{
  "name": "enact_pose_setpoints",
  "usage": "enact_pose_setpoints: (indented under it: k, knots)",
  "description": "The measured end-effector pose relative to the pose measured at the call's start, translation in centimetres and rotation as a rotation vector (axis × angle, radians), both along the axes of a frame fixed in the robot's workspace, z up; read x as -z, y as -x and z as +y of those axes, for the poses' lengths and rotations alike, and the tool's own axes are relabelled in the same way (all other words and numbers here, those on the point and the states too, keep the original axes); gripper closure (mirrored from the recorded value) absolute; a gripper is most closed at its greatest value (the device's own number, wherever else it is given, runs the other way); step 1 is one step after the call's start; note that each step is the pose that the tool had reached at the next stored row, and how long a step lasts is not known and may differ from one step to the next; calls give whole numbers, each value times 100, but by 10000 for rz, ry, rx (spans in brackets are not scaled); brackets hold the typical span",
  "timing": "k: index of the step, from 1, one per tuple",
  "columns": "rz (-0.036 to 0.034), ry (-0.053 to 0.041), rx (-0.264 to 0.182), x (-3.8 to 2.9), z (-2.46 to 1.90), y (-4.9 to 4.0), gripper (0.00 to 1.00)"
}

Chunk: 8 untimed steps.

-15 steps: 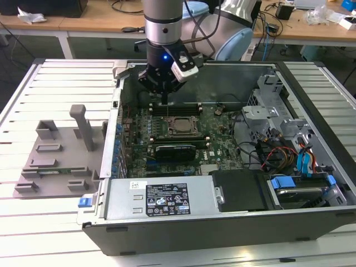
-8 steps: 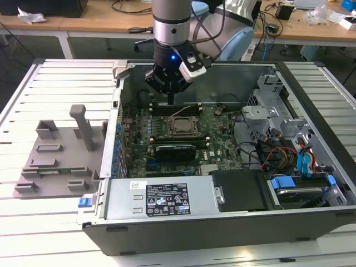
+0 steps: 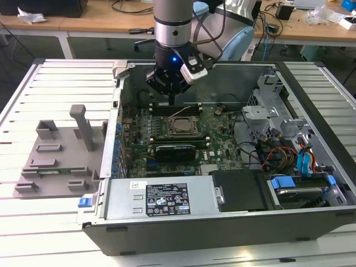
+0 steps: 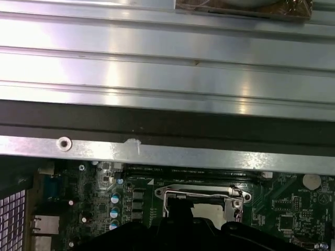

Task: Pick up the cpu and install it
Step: 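Install the first cpu locking lever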

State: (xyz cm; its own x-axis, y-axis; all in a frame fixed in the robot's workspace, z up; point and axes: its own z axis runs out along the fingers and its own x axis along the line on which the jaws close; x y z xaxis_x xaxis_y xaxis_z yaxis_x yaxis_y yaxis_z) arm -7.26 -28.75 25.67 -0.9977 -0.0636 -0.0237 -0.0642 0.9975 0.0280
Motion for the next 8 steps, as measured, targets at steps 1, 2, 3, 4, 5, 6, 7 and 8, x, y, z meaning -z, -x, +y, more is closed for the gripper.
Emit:
enact_pose_setpoints:
  k: [1, 2, 3, 4, 5, 6, 7, 8]
  knots:
    - [-1, -232, 0, 3, -16, 1, 89]
    - [1, -361, 0, 4, -24, 2, 89]
    - [1, -516, 1, 5, -36, 5, 89]
    - [0, -709, 1, 8, -52, 7, 89]
    - [0, -826, 0, 14, -70, 7, 89]
    - [-1, -847, -1, 22, -84, 8, 89]
    - [-1, -859, -1, 36, -93, 8, 89]
    - [0, -869, 0, 51, -99, 8, 89]
